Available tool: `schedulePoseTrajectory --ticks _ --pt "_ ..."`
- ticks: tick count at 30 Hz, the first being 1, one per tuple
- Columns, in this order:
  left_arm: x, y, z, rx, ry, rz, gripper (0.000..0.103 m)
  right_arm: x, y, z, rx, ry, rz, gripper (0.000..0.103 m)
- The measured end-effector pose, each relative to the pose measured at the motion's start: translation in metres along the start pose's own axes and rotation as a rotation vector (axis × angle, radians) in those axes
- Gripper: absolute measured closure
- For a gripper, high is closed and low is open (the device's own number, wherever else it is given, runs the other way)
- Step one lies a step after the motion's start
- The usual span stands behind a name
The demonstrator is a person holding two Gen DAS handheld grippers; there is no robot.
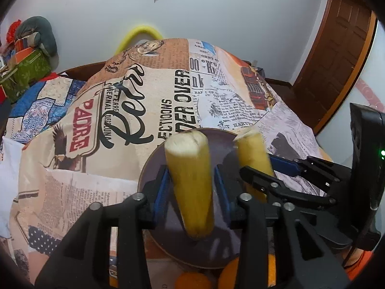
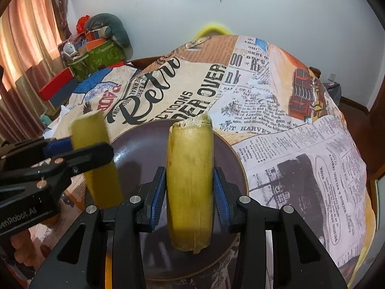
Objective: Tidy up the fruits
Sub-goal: 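Carry both yellow cylinders onto the grey plate and release them, then grasp a large orange with the left tool while the right tool grasps another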
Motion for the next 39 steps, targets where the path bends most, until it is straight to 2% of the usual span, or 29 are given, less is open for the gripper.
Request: schedulePoseTrajectory --ticks 9,21,24,28,30,32,35,39 --pt "-0.002 0.031 0.006 0.005 -0.009 0.05 0.059 0.007 0.032 0.002 0.009 -0.008 0.071 0.066" --pt "-0.021 0.097 0.016 0.047 -0.026 0.116 0.057 -0.007 0.085 -0.002 0.015 -0.032 0.126 0.054" --pt "-0.03 0.113 0.016 0.066 -0.026 0.128 0.053 -0.012 0.093 -0.006 0.019 -0.036 0.127 0.052" --pt "-0.043 0.13 0.014 0.088 -0.022 0.136 0.048 -0.021 0.108 -0.011 0.026 -0.043 0.138 0.042" --pt "-0.05 0.138 0.012 0.1 -0.015 0.137 0.041 -0.026 0.115 -0.013 0.022 -0.039 0.144 0.041" --pt "-0.056 0.146 0.01 0.104 -0.007 0.143 0.039 -0.03 0.119 -0.016 0.027 -0.038 0.143 0.039" --pt "-0.066 0.152 0.007 0.117 -0.009 0.138 0.036 -0.037 0.123 -0.022 0.036 -0.04 0.139 0.032" --pt "-0.077 0.157 0.0 0.127 -0.003 0.123 0.03 -0.046 0.124 -0.029 0.034 -0.047 0.128 0.027"
Point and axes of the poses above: each gripper's, at about its wrist camera, not at the fingertips, and y roughly against the way its jaws point, z to its right, x to its top, the point moved 2 cm from there along -y, roughly the way its jaws point, and after that the axes turned 14 degrees about -x, right-handed, at the moved point
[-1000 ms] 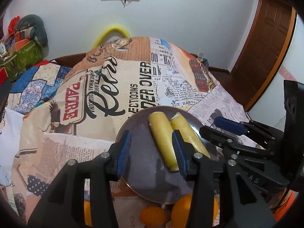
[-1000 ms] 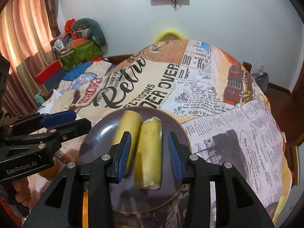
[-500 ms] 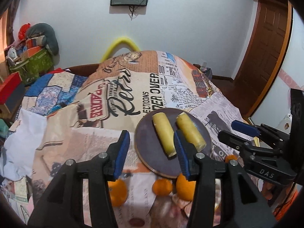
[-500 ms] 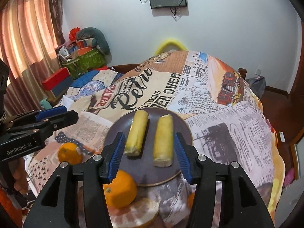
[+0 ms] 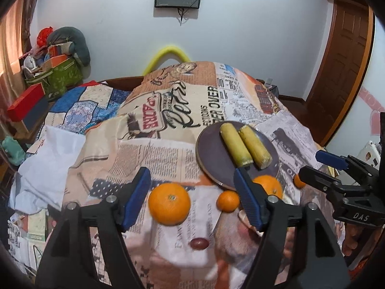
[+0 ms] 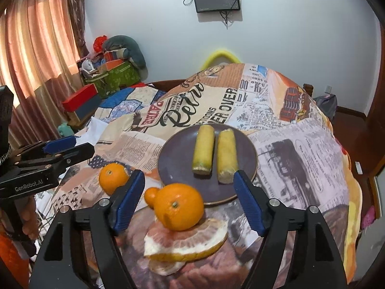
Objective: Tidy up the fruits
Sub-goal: 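Grasp a large orange with the left tool while the right tool grasps another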
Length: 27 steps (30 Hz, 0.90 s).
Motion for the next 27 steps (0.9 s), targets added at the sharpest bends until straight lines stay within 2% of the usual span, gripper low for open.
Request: schedulePoseTrajectory --ticks 4,16,23,27 --pt "-0.014 0.0 -0.01 0.017 0.004 -0.024 0.02 -0.011 -0.008 -0.006 -0.004 -0.016 -0.03 0.023" --pt "-0.048 -0.026 -0.043 0.024 0.044 -0.122 0.02 -0.039 -0.043 -0.023 -0.003 -0.013 -0.162 0.023" --pt "-0.053 -0.044 -0.054 0.018 0.07 -0.15 0.02 -0.044 -0.057 -0.028 0.007 -0.005 -0.192 0.023" --pt "-0.051 -0.054 -0.057 0.016 0.074 -0.16 0.02 -0.045 -0.059 -0.027 0.023 -0.009 -0.196 0.035"
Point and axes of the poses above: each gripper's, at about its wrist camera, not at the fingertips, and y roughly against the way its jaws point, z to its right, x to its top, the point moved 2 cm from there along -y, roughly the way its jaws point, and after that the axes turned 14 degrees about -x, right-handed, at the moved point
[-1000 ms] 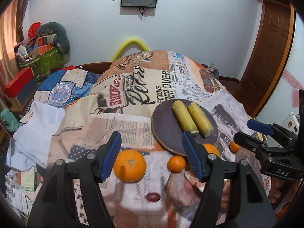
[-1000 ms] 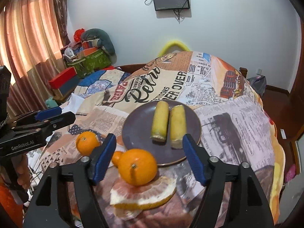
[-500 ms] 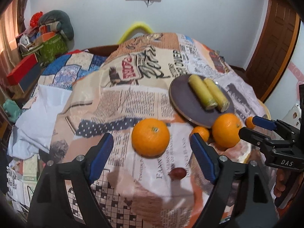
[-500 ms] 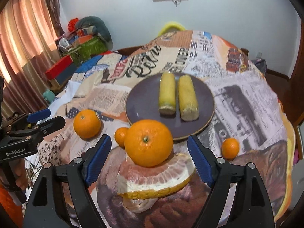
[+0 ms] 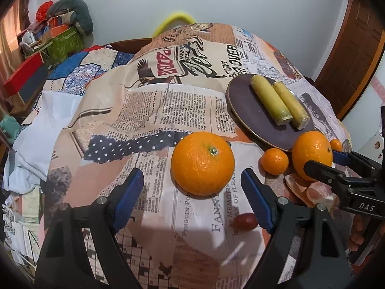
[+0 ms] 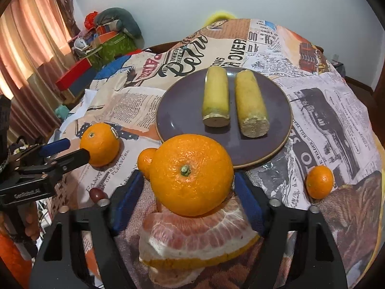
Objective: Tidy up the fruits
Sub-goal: 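Grasp a large orange with the left tool while the right tool grasps another, then place both oranges on the plate beside the yellow cylinders and release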
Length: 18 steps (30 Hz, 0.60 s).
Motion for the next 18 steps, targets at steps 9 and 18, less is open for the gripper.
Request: schedulePoseTrajectory --ticks 9,18 --pt "0.007 -0.017 -0.006 -0.002 0.014 0.007 0.02 0.003 0.005 0.007 0.043 -0.029 0.007 0.037" --pt "0.011 -0.032 -0.002 -0.027 0.006 -0.004 0.036 0.013 0.02 0.017 0.032 -0.038 0.075 0.037"
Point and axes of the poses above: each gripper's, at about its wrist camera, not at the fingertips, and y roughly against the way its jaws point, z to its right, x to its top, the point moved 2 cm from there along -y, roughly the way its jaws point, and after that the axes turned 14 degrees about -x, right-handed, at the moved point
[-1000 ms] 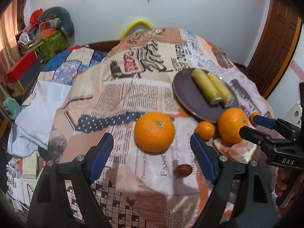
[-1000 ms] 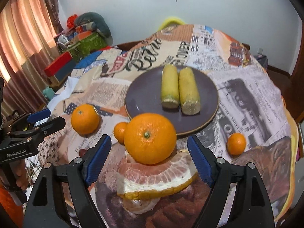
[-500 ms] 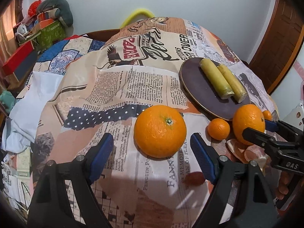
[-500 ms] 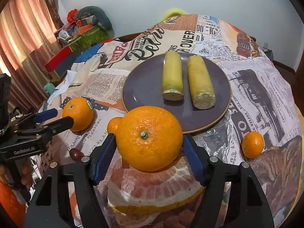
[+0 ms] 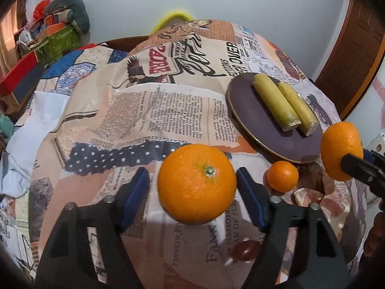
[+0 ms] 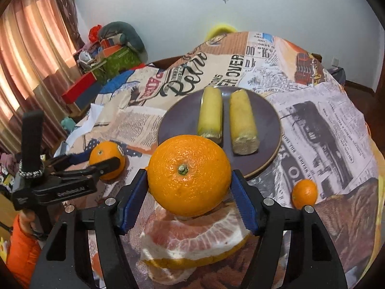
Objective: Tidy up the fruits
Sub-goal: 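Place both oranges on the plate beside the yellow cylinders and release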
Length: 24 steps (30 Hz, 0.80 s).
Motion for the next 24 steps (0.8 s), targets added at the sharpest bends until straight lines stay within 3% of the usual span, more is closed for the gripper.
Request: schedulePoseTrajectory --ticks 8,24 --pt "0.003 0.003 0.008 -0.01 -0.004 -0.001 0.039 0.005 0.009 0.019 -0.032 -0.036 0.029 0.037" --pt "0.04 0.032 0.056 -0.034 -0.072 0.12 0.039 0.028 0.019 0.059 -0.109 -0.066 0.1 0.037"
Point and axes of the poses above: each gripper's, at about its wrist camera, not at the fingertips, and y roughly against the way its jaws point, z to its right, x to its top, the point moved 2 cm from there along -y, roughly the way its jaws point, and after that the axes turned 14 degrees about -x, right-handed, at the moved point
